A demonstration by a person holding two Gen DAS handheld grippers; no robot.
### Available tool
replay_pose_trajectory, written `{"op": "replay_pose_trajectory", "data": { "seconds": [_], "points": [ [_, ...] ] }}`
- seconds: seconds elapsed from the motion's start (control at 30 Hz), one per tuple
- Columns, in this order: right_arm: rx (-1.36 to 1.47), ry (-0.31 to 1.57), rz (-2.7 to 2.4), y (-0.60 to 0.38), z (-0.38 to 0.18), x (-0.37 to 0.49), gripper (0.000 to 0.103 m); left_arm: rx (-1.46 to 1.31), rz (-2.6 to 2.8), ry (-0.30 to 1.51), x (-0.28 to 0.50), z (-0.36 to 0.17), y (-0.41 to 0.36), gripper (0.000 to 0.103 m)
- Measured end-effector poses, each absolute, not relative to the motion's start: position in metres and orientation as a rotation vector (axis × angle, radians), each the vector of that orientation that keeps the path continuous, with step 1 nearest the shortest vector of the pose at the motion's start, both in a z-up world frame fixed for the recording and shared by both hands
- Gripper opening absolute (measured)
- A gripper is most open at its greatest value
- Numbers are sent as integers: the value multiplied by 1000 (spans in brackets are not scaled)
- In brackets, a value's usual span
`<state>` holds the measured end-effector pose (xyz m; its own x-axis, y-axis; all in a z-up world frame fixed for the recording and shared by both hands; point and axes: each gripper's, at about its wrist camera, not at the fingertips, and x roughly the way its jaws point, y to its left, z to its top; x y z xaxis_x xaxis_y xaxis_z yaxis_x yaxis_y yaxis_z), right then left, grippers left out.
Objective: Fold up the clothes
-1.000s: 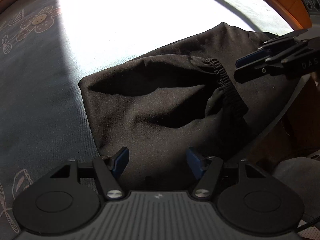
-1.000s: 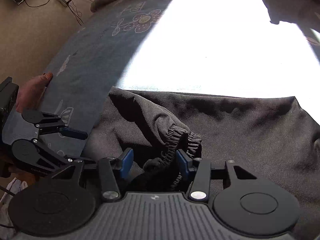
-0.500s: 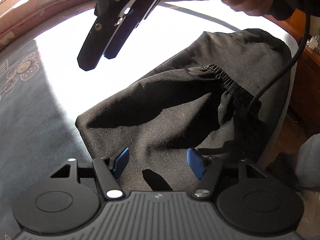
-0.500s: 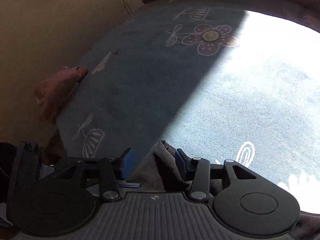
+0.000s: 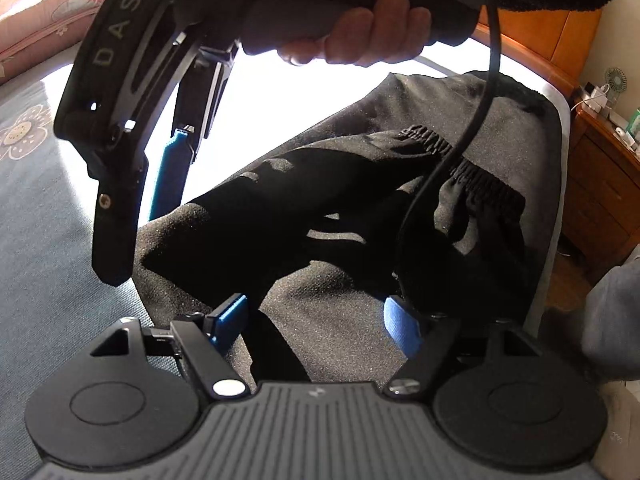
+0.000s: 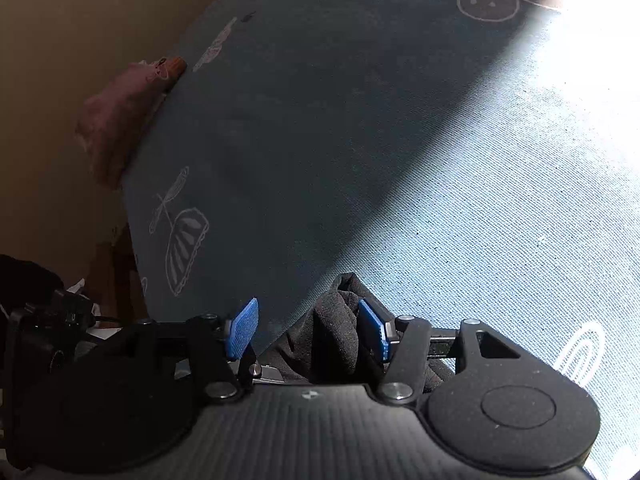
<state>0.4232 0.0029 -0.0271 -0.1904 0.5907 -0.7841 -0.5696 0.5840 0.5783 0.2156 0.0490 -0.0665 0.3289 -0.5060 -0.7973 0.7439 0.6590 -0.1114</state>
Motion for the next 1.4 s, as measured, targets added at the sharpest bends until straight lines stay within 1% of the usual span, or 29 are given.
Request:
{"op": "replay_pose_trajectory", "data": {
  "seconds": [0.1, 0.23, 0.3, 0.43, 0.53, 0.6, 0.7, 0.87, 0.93, 1.03, 1.17, 1.27, 1.4],
  "points": [
    [-16, 1477, 1098, 7, -34, 425, 63, 278, -835, 926, 217, -66, 49, 75],
    [-47, 1492, 1165, 16, -40, 428, 65, 262, -833, 930, 219, -67, 48, 77],
    [-20, 1499, 1209, 24, -44, 432, 68, 247, -829, 932, 218, -68, 48, 78],
    [31, 1516, 1213, 30, -50, 438, 68, 221, -818, 934, 217, -69, 50, 79],
    [108, 1491, 1197, 21, -48, 440, 68, 221, -814, 933, 217, -69, 48, 81],
    [199, 1435, 1170, 10, -44, 445, 69, 229, -814, 933, 217, -67, 46, 82],
    [336, 1412, 1104, -5, -36, 457, 69, 211, -808, 947, 221, -61, 46, 80],
    [352, 1327, 996, -47, -4, 448, 69, 123, -735, 904, 235, -34, 67, 80],
    [369, 1307, 934, -70, 7, 439, 69, 109, -701, 892, 244, -30, 71, 80],
    [379, 1318, 879, -95, 10, 421, 69, 103, -688, 891, 261, -38, 69, 80],
    [392, 1336, 809, -128, 13, 397, 69, 146, -720, 919, 279, -62, 47, 80],
    [401, 1348, 757, -153, 15, 379, 69, 189, -722, 906, 282, -60, 36, 80],
    [413, 1363, 686, -186, 17, 355, 69, 156, -748, 925, 280, -59, 18, 80]
  ]
}}
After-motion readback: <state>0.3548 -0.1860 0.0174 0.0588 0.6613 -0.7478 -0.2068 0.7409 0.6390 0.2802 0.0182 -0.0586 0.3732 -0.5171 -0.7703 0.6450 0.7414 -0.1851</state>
